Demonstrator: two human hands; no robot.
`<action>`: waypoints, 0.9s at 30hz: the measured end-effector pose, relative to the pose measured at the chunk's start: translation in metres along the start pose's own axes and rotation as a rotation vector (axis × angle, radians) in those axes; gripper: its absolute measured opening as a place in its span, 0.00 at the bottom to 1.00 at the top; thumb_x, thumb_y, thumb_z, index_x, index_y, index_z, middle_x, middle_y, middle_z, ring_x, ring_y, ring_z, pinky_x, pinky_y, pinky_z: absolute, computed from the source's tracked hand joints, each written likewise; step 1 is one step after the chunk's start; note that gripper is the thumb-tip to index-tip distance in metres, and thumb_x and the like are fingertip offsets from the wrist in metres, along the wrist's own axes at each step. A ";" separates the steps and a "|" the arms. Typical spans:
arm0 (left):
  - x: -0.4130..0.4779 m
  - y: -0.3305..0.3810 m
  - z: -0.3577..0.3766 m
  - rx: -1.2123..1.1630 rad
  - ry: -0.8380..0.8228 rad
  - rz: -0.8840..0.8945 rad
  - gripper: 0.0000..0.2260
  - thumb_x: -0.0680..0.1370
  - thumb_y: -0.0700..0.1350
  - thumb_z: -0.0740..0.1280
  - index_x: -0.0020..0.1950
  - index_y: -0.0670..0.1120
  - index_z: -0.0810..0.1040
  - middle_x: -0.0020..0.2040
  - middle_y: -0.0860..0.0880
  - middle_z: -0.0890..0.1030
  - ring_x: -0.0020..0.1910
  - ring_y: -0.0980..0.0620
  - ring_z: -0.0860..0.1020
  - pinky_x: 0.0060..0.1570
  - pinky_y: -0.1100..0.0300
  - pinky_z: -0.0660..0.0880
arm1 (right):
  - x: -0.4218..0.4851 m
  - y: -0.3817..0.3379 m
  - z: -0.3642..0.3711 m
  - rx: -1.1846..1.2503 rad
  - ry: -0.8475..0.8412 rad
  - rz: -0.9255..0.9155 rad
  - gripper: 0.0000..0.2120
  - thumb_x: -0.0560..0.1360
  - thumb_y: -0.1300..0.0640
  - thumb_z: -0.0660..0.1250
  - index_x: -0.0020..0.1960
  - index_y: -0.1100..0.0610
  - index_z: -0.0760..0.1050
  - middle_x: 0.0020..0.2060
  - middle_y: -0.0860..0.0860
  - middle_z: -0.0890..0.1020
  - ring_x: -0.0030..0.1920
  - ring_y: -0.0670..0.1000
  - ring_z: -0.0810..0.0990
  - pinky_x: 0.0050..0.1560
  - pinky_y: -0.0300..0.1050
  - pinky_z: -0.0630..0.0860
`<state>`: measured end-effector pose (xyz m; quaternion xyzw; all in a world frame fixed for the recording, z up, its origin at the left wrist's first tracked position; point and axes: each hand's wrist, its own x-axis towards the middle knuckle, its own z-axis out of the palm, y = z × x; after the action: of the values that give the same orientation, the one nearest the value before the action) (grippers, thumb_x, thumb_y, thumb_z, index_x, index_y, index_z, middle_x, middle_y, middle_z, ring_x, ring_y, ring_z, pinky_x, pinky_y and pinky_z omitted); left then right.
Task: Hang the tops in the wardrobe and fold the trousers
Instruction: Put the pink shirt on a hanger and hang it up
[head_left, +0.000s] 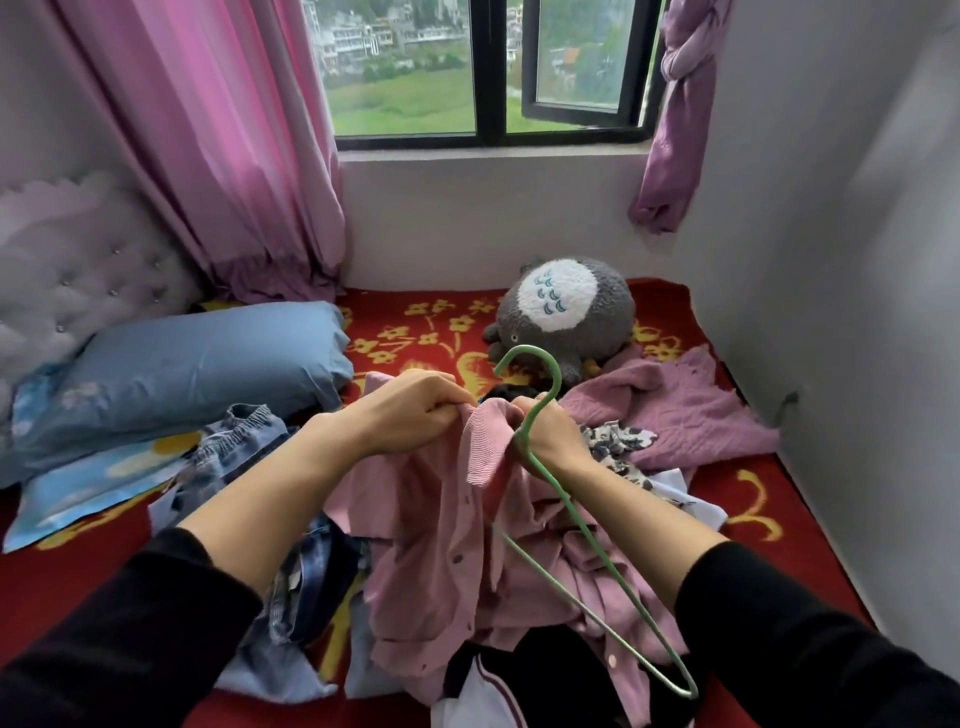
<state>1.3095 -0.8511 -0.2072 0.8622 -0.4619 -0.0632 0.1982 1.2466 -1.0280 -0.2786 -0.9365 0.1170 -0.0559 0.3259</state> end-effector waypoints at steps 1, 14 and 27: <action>-0.003 0.001 -0.002 -0.008 0.022 0.009 0.16 0.71 0.43 0.57 0.47 0.47 0.84 0.45 0.51 0.83 0.45 0.53 0.79 0.49 0.57 0.74 | 0.003 0.004 -0.001 -0.102 0.026 0.029 0.15 0.76 0.46 0.59 0.34 0.51 0.66 0.47 0.57 0.76 0.48 0.57 0.77 0.45 0.49 0.70; -0.022 -0.030 -0.017 0.415 0.193 -0.005 0.23 0.69 0.57 0.48 0.41 0.46 0.79 0.40 0.51 0.83 0.41 0.47 0.78 0.38 0.54 0.73 | -0.003 0.023 -0.048 0.480 -0.350 0.005 0.20 0.59 0.45 0.76 0.36 0.59 0.75 0.33 0.51 0.80 0.35 0.45 0.72 0.35 0.45 0.72; -0.011 -0.021 0.000 0.420 0.404 -0.077 0.24 0.72 0.56 0.47 0.44 0.49 0.81 0.42 0.50 0.82 0.44 0.45 0.80 0.36 0.55 0.72 | -0.004 0.061 -0.072 -0.790 0.214 0.051 0.13 0.78 0.62 0.55 0.61 0.56 0.70 0.57 0.55 0.76 0.58 0.58 0.78 0.56 0.53 0.71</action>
<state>1.3196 -0.8319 -0.2168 0.8962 -0.3832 0.1994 0.1006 1.2188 -1.1166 -0.2601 -0.9753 0.1858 -0.0955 -0.0715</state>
